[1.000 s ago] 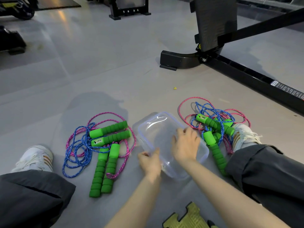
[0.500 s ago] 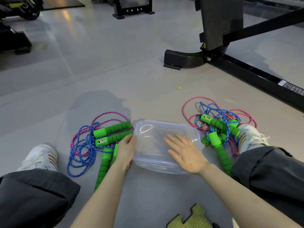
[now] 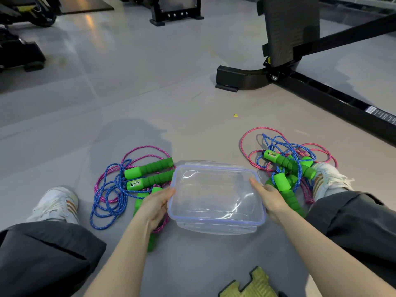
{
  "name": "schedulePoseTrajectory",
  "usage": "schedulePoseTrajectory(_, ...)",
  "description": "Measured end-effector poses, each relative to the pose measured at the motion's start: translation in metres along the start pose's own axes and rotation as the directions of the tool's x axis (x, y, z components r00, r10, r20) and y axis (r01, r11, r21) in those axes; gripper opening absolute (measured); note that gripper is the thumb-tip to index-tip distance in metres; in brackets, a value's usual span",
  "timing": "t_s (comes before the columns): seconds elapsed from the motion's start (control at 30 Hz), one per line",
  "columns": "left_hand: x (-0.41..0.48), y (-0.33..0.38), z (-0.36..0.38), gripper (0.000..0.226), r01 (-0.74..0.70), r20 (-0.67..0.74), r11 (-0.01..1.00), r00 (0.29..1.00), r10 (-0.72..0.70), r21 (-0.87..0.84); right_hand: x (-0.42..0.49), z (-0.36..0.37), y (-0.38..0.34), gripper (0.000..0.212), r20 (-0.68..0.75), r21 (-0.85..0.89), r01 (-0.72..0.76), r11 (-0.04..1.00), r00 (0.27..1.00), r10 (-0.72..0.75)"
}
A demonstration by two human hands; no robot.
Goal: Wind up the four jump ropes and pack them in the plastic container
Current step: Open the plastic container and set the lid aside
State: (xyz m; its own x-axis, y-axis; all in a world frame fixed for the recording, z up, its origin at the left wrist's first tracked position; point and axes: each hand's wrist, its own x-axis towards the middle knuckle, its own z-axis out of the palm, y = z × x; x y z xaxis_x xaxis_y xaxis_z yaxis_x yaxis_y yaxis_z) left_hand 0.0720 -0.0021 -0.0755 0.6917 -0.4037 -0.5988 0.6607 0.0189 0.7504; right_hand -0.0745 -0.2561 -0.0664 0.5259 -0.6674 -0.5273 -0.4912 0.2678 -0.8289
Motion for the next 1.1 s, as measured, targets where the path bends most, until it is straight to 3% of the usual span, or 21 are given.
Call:
schedulePoseTrajectory(0.07,-0.003,0.0,0.007,0.019,-0.038,-0.049,0.999,0.998,0.038,-0.006,0.001,0.003,0.003,0.059,-0.063,-0.019,0.033,0.999,0.997,-0.034)
schedulePoseTrajectory(0.17,-0.004,0.01,0.013,0.013,-0.121,-0.23,0.991,0.965,0.129,0.049,-0.002,0.006,0.006,0.053,-0.114,-0.039,0.057,0.998,0.992,-0.061)
schedulePoseTrajectory(0.27,-0.006,0.016,0.012,0.012,-0.116,-0.183,0.978,0.972,0.148,0.175,-0.004,0.008,0.005,0.038,-0.146,-0.03,0.085,0.996,0.985,-0.089)
schedulePoseTrajectory(0.4,-0.006,0.009,0.011,0.018,-0.154,-0.238,0.967,0.95,0.201,0.205,-0.006,0.008,0.003,0.046,-0.201,-0.097,0.099,0.99,0.973,-0.116)
schedulePoseTrajectory(0.5,-0.008,0.006,0.015,0.02,-0.223,-0.251,0.917,0.916,0.313,0.331,-0.011,0.011,-0.003,0.048,-0.266,-0.207,0.155,0.966,0.941,-0.208)
schedulePoseTrajectory(0.57,-0.009,0.005,0.016,0.023,-0.305,-0.212,0.762,0.842,0.496,0.572,-0.012,0.009,-0.007,0.052,-0.294,-0.323,0.255,0.912,0.889,-0.352)
schedulePoseTrajectory(0.67,-0.004,-0.004,0.023,0.039,-0.433,0.151,0.19,0.639,0.755,0.881,-0.01,0.001,-0.011,0.054,-0.25,-0.335,0.271,0.902,0.898,-0.362)
schedulePoseTrajectory(0.73,-0.002,-0.015,0.031,0.04,-0.508,0.439,-0.119,0.577,0.689,0.853,-0.007,-0.001,-0.009,0.054,-0.231,-0.362,0.231,0.903,0.916,-0.327)
schedulePoseTrajectory(0.8,-0.017,-0.024,0.046,0.049,-0.591,0.6,-0.205,0.613,0.515,0.78,-0.007,-0.001,-0.006,0.051,-0.235,-0.357,0.209,0.91,0.923,-0.304)
schedulePoseTrajectory(0.87,-0.026,-0.032,0.053,0.08,-0.582,0.637,-0.265,0.652,0.411,0.768,-0.007,-0.001,-0.008,0.047,-0.248,-0.349,0.196,0.916,0.924,-0.292)
schedulePoseTrajectory(0.97,-0.032,-0.034,0.052,0.114,-0.519,0.671,-0.447,0.675,0.309,0.728,-0.007,-0.002,-0.014,0.04,-0.236,-0.339,0.209,0.917,0.925,-0.297)
schedulePoseTrajectory(1.03,-0.032,-0.034,0.053,0.113,-0.486,0.666,-0.525,0.711,0.226,0.698,-0.004,-0.004,-0.016,0.039,-0.242,-0.306,0.214,0.928,0.925,-0.293)
schedulePoseTrajectory(1.1,-0.035,-0.033,0.056,0.095,-0.476,0.667,-0.545,0.711,0.224,0.69,-0.004,-0.004,-0.016,0.038,-0.231,-0.276,0.208,0.938,0.933,-0.275)
